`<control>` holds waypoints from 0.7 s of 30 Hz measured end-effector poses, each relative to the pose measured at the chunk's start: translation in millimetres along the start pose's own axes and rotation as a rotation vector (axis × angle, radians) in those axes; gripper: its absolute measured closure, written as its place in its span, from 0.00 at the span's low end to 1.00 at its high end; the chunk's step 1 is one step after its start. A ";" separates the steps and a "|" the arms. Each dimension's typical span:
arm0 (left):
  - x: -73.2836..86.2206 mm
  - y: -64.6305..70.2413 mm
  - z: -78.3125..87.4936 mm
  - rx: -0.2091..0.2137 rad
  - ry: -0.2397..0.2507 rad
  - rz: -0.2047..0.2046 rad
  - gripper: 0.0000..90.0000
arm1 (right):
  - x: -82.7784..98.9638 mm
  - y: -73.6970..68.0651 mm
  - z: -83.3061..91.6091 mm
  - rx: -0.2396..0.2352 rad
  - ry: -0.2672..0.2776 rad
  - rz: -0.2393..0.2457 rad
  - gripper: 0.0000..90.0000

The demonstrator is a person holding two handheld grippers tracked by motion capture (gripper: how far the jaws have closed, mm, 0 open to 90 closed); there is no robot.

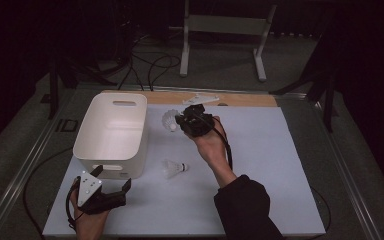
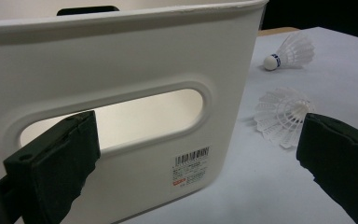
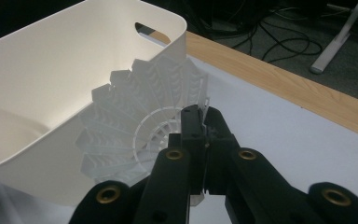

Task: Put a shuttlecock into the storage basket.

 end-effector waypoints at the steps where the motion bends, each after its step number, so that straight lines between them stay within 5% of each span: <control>1: 0.0 0.0 -0.1 0.000 0.000 0.001 0.00 | -0.5 -0.3 -0.3 0.000 0.001 0.000 0.99; 21: -0.1 -0.3 0.1 0.000 0.001 -0.001 0.00 | -12.1 -8.3 -5.0 -0.021 0.013 -0.006 0.99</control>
Point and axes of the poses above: each handheld gripper's, and its own axes: z roughly backward along the jaws, x roughly out of its underside, y roughly to its right, the point moved 7 cm from there along -z, roughly forward along the jaws, and after that the axes turned 2 degrees about -y, right-handed, at the moved point
